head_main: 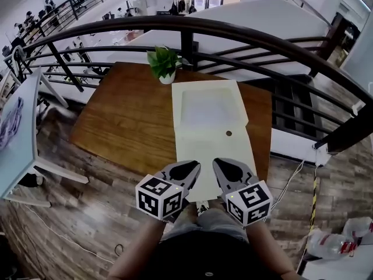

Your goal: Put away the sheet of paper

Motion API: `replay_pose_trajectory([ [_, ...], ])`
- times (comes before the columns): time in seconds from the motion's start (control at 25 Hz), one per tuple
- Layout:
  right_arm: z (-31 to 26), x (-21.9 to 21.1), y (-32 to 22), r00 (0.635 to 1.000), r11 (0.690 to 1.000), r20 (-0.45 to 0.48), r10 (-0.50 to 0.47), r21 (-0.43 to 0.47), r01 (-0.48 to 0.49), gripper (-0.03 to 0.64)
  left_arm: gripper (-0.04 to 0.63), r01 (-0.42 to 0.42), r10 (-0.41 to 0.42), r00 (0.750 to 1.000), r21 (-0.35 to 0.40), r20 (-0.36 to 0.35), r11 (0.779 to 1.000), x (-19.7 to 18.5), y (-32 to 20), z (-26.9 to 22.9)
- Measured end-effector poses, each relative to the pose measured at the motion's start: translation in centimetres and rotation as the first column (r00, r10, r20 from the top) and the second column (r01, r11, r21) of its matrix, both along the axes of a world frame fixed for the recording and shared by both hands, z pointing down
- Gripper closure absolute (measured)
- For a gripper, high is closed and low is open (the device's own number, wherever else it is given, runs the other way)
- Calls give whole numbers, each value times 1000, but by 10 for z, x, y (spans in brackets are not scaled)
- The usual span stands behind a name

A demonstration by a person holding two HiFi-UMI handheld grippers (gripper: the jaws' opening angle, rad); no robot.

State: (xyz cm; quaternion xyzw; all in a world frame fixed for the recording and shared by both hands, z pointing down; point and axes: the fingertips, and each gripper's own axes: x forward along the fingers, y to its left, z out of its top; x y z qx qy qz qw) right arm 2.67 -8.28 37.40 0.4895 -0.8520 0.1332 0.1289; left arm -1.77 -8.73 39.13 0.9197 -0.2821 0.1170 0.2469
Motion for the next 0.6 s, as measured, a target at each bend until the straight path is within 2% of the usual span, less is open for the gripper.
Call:
replay_pose_trajectory([
  [0.6, 8, 14, -6, 1000, 1000, 12, -21, -20, 21, 591, 554, -13, 13, 1000, -18, 3, 1000, 25, -8, 2],
])
